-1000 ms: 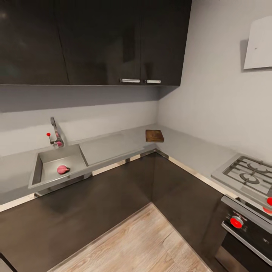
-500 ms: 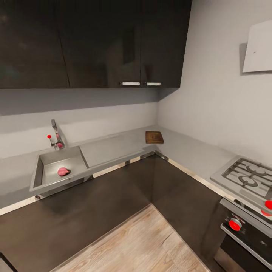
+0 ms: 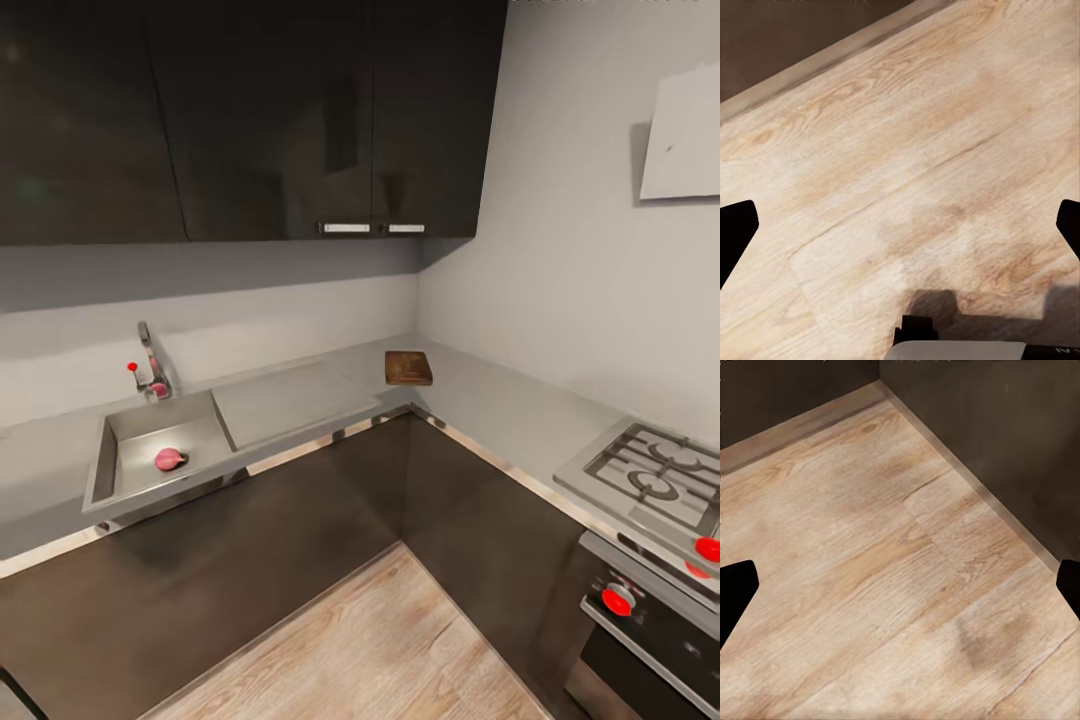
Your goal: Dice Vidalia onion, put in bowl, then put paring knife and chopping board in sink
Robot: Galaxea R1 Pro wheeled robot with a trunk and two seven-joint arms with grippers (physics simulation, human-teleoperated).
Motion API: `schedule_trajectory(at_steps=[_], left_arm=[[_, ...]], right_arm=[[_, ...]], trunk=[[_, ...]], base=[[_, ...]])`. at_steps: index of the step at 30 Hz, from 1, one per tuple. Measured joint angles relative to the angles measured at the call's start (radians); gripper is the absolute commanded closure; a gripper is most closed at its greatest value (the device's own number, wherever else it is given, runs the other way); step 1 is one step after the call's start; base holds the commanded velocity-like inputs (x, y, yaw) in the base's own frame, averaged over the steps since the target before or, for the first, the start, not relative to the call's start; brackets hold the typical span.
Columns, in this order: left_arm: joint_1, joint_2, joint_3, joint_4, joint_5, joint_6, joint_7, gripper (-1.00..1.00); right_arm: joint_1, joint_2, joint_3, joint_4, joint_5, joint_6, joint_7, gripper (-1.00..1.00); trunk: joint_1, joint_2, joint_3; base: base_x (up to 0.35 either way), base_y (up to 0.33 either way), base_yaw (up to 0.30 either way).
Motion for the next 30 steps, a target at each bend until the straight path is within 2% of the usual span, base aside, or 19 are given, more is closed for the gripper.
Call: schedule_trajectory(at_steps=[30], left_arm=[[0.0,0.0,-0.001,-0.001,0.0,0.0,0.0,-1.0]], right_arm=[[0.0,0.0,0.0,0.001,0.0,0.001,0.0,-1.0]], trunk=[[-0.115,0.21,0.094]], base=[[0.0,0.0,0.0]])
